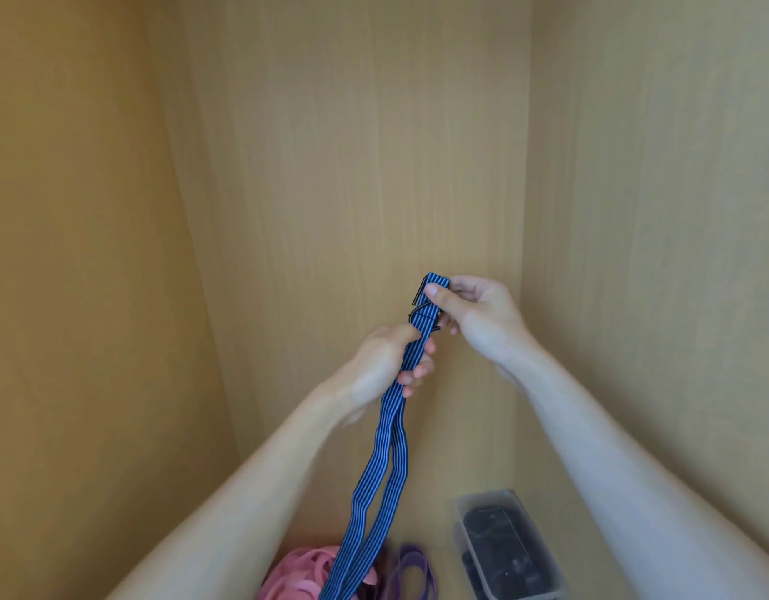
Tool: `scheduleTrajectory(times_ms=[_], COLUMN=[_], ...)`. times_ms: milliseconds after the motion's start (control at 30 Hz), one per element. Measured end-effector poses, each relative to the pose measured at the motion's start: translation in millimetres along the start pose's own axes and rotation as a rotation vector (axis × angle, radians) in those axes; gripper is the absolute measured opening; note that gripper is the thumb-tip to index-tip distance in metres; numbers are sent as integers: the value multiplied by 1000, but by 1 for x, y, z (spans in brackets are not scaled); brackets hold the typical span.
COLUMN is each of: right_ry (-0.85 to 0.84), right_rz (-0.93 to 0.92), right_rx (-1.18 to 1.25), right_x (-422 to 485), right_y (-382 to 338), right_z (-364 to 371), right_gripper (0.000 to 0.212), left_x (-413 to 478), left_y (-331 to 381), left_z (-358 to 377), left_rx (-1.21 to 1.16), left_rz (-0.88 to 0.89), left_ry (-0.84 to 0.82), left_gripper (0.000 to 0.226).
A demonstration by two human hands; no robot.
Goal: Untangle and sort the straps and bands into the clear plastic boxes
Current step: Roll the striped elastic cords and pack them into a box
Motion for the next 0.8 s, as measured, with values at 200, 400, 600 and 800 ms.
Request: scheduleTrajectory(times_ms=[200, 400, 600, 800], right_ry=[-58, -37, 58, 85], right_rz=[22, -55, -111, -132], right_rx=[74, 15, -7, -36], right_x=[-4, -6, -7, -7], right_y=[-4, -14, -15, -15], right_z=[1, 5, 4, 1], right_gripper=[22, 5, 16, 16], left_x=[0, -2, -3, -4], left_y=[0, -3, -6, -7], left_z=[-4, -4, 2, 4], left_rx=[17, 15, -161, -186], left_rz=[36, 20, 1, -1], left_ry=[14, 12, -95, -117], left_gripper=[29, 27, 31, 31])
Point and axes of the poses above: each hand's wrist, its own x-axis towards the middle knuckle, its own z-axis out of the palm, y = z × x, the point moved 6 cm from there along x, towards the middle knuckle, and after that the axes turned 10 degrees about x, right-handed, at the moved point
